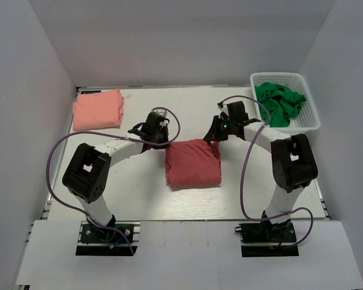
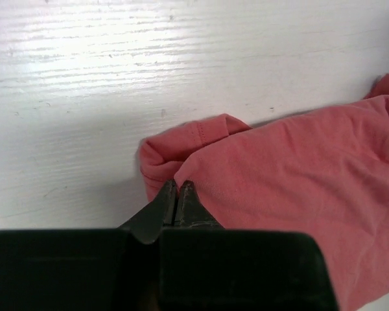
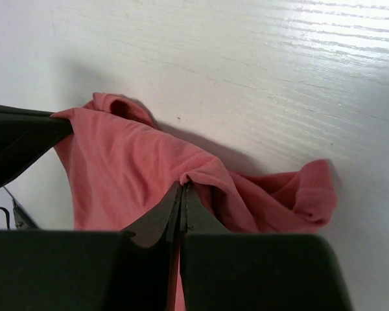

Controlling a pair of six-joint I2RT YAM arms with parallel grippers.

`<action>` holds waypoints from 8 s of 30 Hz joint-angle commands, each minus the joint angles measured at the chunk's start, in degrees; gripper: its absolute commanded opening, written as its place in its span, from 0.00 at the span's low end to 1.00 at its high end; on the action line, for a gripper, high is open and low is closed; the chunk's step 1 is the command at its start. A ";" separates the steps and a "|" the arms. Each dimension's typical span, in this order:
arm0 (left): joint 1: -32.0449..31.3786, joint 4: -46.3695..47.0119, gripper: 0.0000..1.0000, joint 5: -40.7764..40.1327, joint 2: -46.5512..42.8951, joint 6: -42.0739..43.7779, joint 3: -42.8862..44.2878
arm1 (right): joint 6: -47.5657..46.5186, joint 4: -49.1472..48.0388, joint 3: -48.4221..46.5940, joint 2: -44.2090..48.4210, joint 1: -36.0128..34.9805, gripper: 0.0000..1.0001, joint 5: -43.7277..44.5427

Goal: Fold and stack the t-shirts
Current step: Smooth out wrinkles on the folded tshirt, then put the neatly folded tshirt into the corner of the board with the left arm

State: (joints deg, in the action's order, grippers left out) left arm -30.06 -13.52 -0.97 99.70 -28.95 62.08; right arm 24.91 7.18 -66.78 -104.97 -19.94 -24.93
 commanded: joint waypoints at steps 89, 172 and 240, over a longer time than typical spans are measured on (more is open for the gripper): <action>-2.63 5.26 0.45 19.78 15.08 8.11 4.10 | -1.26 1.26 19.85 35.80 5.88 0.91 17.54; 43.78 -8.18 0.00 5.28 18.86 47.76 46.19 | 0.49 12.24 3.42 22.62 5.44 0.91 20.54; 41.85 -10.04 1.00 18.20 25.39 18.23 62.90 | -3.29 14.18 2.97 29.55 5.62 0.91 19.57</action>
State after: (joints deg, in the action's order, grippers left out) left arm 12.62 -26.89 18.81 137.86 -7.53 126.19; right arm 23.07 23.77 -64.53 -80.12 -14.26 -3.70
